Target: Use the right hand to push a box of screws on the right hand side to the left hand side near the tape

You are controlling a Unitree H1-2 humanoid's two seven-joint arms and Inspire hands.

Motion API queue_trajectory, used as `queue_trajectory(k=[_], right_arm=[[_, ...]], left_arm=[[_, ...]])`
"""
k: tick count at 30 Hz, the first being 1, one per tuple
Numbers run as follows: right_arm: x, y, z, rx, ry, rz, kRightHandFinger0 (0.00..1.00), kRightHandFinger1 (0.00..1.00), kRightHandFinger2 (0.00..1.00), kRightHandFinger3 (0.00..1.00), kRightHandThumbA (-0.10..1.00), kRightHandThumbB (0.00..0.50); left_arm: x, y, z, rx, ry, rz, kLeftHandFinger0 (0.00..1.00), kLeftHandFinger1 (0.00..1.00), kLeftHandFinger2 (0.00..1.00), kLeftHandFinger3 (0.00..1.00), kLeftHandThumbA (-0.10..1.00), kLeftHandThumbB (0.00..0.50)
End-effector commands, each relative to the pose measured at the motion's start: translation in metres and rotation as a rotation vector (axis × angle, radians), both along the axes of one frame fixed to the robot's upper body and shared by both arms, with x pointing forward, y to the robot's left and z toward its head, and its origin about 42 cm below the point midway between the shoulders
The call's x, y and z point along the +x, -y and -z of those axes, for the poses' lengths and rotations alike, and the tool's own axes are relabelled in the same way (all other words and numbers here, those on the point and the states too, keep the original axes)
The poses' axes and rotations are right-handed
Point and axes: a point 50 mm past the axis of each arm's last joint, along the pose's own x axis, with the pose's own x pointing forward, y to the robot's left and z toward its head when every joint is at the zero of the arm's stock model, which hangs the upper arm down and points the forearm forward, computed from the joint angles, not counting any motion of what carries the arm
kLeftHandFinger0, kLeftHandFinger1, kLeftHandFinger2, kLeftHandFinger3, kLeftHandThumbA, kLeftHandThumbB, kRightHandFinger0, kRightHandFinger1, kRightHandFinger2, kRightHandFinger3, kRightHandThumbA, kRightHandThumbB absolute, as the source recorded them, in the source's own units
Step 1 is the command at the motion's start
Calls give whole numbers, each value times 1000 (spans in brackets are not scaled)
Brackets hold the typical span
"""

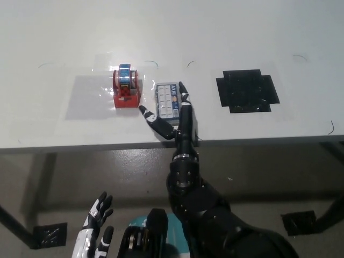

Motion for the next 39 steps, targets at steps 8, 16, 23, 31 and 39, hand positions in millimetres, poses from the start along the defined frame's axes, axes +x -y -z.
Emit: queue_trajectory(k=[8,16,23,31,39], right_arm=[[-7,-47,-26,31,-5,-105,1000,1000,1000,1000,1000,230],[-12,-54,-25,64,-25,-155,1000,1000,1000,1000,1000,221],[-13,-53,-23,27,-18,-124,1000,1000,1000,1000,1000,223],[14,8,-32,-120,206,59,1000,1000,1000,1000,1000,225],[33,77,-55,-133,389,149,1000,1000,1000,1000,1000,215]], left_arm=[[-4,2,-12,-25,68,20,1000,1000,1000,1000,921,114],[-3,0,-14,-4,77,8,1000,1000,1000,1000,940,95],[-4,-2,-11,-7,68,1,1000,1000,1000,1000,926,98],[-6,-7,-11,-7,63,-7,1000,1000,1000,1000,930,109],[-11,-6,-5,-16,36,-3,1000,1000,1000,1000,876,106]])
